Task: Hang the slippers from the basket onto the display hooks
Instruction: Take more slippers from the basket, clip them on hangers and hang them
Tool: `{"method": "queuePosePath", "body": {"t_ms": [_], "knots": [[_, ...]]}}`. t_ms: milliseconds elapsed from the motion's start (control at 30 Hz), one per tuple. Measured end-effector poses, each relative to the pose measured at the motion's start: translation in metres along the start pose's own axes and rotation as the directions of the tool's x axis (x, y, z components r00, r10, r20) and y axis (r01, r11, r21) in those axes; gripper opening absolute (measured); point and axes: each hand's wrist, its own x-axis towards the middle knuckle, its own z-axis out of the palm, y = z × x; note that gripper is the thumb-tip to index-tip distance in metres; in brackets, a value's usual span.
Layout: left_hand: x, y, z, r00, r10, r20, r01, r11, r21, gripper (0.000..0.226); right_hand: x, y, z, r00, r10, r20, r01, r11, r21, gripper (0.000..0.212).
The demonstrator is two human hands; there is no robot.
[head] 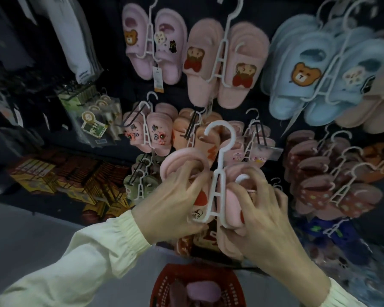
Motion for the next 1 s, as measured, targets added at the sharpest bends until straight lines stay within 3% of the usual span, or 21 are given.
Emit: {"method": "queuePosePath", "body": {"t_ms": [433,633,767,1000], "knots": [[0.079,-0.016,-0.044,0.988,0.042,-0.151,0.003,0.958,0.286,0.096,0.078,0.031,-0.040,0.974,-0.072,-0.217,0.066,0.997,-0.037,0.086],[0.100,-0.031,-0.060,0.962,0.106,-0.251,-0.001,0.923,0.384,0.098,0.108,0.037,-0.053,0.938,-0.095,-0.332,0.081,0.995,-0.056,0.075],[0.115,-0.045,-0.072,0.938,0.140,-0.318,-0.015,0.930,0.366,0.093,0.133,0.041,-0.061,0.920,-0.112,-0.375,0.092,0.993,-0.070,0.079],[0.147,-0.074,-0.083,0.932,0.210,-0.297,-0.122,0.949,0.290,0.090,0.170,0.045,-0.071,0.913,-0.176,-0.368,0.124,0.979,-0.160,0.086]]}}
